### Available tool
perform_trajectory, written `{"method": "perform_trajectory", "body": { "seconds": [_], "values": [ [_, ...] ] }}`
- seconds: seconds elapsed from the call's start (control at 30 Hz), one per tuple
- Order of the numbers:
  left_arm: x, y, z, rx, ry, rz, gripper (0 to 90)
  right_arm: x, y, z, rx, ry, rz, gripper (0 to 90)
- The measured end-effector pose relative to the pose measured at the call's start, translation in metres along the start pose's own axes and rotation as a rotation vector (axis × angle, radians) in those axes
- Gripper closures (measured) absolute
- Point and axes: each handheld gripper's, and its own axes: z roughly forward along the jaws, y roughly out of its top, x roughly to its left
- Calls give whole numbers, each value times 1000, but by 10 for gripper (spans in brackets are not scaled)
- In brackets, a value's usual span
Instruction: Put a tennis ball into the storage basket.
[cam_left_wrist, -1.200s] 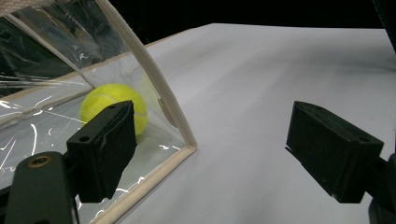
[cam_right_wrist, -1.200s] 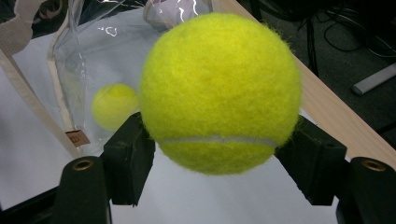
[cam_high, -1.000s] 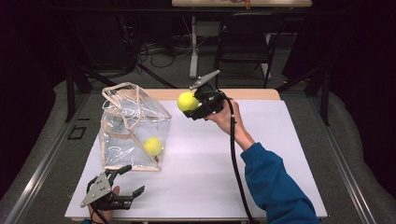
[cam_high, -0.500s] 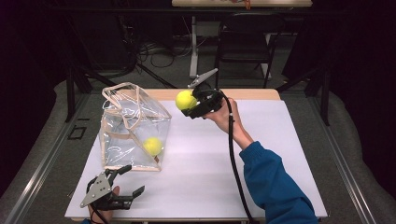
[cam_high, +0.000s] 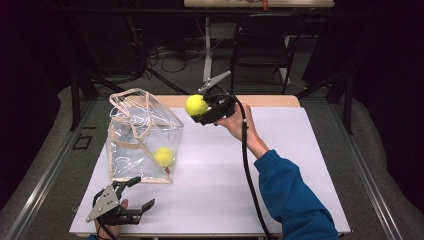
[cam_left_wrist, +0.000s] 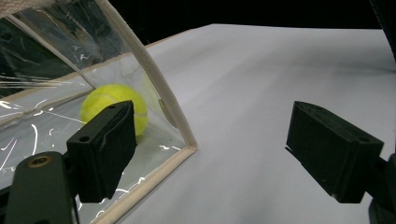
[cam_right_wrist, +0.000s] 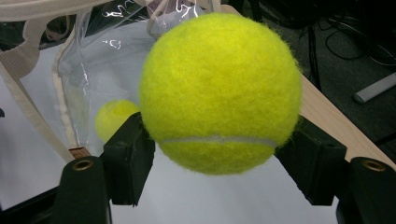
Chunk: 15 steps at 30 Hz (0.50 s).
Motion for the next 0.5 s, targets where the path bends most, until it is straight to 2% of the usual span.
{"method": "perform_trajectory", "body": {
  "seconds": [0.5],
  "values": [
    [0,0,-1,-2,6,3,158,8,14,10,-18,16,-17,302]
  ]
}}
